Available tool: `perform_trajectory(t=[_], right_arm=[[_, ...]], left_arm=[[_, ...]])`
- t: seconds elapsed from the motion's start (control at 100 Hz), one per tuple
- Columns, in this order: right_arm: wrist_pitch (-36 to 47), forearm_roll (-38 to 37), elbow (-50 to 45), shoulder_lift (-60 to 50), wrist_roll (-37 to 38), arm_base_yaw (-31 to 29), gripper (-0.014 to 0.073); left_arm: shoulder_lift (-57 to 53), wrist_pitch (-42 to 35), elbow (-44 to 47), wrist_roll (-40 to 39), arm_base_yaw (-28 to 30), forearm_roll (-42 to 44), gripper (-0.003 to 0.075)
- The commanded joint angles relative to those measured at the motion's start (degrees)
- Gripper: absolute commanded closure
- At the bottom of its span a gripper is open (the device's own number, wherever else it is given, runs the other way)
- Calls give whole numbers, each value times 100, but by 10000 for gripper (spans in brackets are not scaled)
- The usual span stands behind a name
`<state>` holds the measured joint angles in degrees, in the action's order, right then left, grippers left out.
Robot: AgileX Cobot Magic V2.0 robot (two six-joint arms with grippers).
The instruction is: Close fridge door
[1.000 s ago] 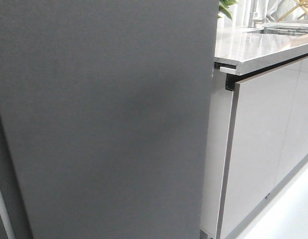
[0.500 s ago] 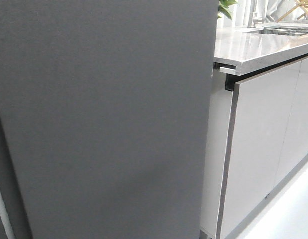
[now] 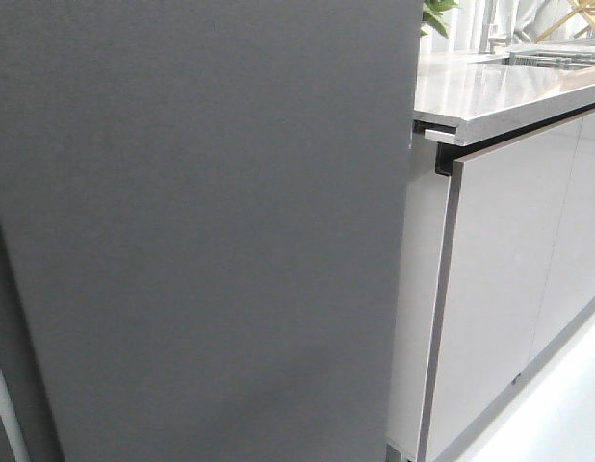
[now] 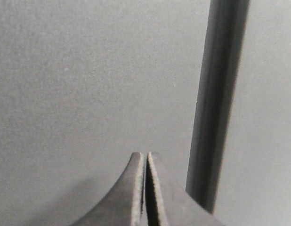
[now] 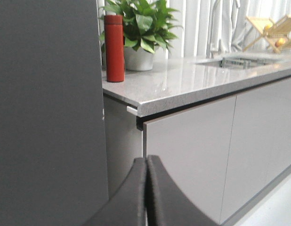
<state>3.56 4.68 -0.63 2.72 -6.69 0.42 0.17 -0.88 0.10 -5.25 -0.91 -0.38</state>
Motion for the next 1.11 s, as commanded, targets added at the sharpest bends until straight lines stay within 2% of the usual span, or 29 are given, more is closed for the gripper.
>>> perform_trajectory(t=[0.0,1.1], right_arm=[[474,-131,-72,-19,3,-43,670],[473,-131,-72,-109,3,-43,670]], left_arm=[[109,-440,160,-20,-46,-9,741],[109,-440,160,-20,-46,-9,741]])
